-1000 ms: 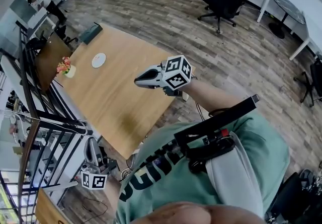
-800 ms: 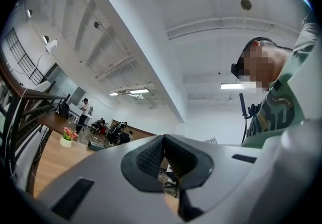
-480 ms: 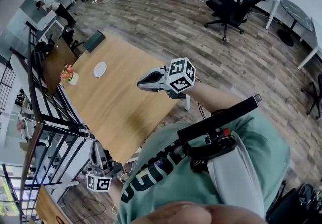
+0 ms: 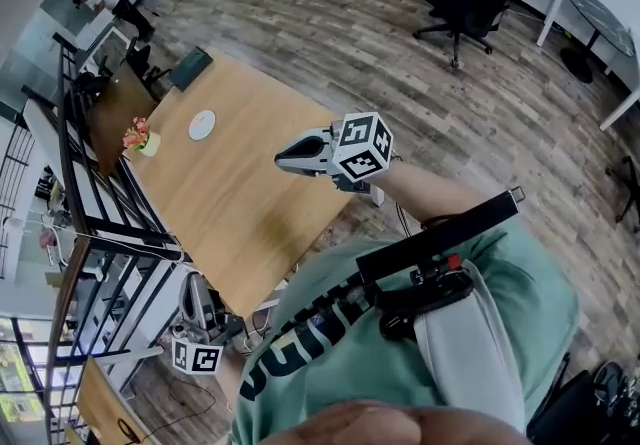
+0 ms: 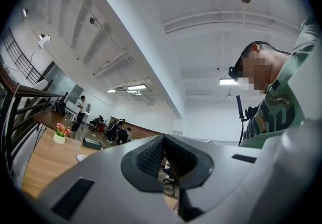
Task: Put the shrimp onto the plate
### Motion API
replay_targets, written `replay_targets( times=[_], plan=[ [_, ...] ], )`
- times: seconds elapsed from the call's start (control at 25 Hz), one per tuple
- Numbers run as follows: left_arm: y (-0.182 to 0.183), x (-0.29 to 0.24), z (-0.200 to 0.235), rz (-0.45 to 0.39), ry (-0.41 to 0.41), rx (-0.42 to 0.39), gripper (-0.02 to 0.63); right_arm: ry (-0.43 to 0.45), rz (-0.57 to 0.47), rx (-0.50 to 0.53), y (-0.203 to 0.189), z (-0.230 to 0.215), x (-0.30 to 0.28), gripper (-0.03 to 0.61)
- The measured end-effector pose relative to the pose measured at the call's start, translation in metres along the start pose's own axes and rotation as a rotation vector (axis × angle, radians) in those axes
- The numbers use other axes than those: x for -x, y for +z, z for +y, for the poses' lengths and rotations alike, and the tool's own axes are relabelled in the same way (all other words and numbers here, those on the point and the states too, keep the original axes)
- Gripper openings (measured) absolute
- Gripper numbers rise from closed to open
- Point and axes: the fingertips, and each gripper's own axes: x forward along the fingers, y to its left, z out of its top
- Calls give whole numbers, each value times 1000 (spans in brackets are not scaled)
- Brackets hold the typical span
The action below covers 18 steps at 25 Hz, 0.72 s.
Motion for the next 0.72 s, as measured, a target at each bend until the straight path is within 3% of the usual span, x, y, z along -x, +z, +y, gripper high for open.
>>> replay_targets(
  times=[0.72],
  plan=[
    [4, 3, 22, -8, -22, 12, 5, -18, 6, 29, 7, 0, -19, 6]
  ],
)
